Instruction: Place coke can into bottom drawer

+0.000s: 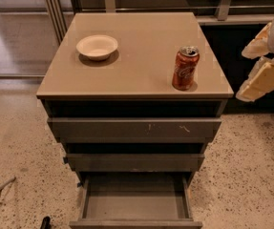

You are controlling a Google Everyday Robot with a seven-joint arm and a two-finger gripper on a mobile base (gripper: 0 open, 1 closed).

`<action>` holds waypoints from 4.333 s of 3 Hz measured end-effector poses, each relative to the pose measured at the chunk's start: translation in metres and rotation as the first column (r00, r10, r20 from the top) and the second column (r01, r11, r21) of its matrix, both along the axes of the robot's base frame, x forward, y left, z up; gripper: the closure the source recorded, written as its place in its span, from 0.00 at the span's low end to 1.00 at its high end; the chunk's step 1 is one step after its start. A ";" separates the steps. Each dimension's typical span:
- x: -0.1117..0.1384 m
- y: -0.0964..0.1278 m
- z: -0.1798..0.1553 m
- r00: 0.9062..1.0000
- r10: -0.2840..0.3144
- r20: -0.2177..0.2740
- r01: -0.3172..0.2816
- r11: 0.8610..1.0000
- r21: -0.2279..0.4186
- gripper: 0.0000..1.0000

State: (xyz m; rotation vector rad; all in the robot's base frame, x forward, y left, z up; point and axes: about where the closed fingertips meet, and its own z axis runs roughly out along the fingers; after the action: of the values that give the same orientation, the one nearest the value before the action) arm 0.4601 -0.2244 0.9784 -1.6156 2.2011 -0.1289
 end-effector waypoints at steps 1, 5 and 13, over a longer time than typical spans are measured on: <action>0.042 -0.001 0.003 0.995 -0.032 0.091 0.024 0.996 0.080 0.61; 0.116 0.011 -0.017 0.988 -0.077 0.136 0.031 0.949 0.313 0.81; 0.177 0.084 -0.091 0.997 -0.072 0.030 0.048 0.864 0.502 0.36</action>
Offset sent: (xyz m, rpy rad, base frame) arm 0.1392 -0.0021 0.0066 0.2984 -0.2363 -0.0655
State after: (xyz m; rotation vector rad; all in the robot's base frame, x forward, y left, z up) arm 0.6369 -0.1405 0.8878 -1.2368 2.0240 0.3598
